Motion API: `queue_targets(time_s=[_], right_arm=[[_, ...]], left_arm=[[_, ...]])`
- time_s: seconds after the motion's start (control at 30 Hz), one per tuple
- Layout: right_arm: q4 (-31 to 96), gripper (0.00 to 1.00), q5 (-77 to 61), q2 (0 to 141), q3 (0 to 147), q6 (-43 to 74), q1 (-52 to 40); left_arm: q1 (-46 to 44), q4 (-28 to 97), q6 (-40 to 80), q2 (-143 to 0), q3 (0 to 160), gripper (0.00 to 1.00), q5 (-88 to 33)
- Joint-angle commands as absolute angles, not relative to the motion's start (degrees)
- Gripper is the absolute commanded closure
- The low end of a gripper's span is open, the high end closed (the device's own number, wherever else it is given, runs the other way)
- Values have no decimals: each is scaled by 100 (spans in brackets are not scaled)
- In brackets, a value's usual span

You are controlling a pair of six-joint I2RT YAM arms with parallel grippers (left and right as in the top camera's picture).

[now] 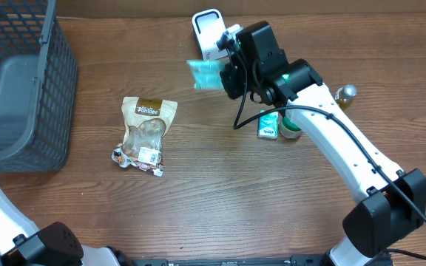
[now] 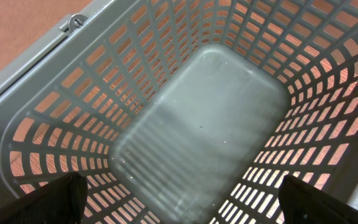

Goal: Scan the item barcode
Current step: 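Lift the tissue pack up to the white scanner and hold it there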

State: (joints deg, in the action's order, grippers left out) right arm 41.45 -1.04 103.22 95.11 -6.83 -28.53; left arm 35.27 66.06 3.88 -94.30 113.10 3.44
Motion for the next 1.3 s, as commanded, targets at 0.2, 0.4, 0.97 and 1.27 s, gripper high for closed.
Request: queue_targets(time_s=[0.2, 0.4, 0.97, 1.27], right_arm=[[2486, 96, 1761, 10934, 9559, -2934, -2930], [978, 96, 2519, 11546, 9559, -3911, -2930], [-2281, 96, 2847, 13128, 9559, -6912, -2930], [-1695, 96, 2864, 13323, 9559, -6908, -3028]], left_arm=[[3522, 6604, 276, -9461, 11410, 1, 314], [3522, 6602, 276, -9461, 11410, 1, 311], [3522, 6602, 276, -9461, 11410, 1, 311], [3522, 6604, 276, -9461, 11410, 0, 311]])
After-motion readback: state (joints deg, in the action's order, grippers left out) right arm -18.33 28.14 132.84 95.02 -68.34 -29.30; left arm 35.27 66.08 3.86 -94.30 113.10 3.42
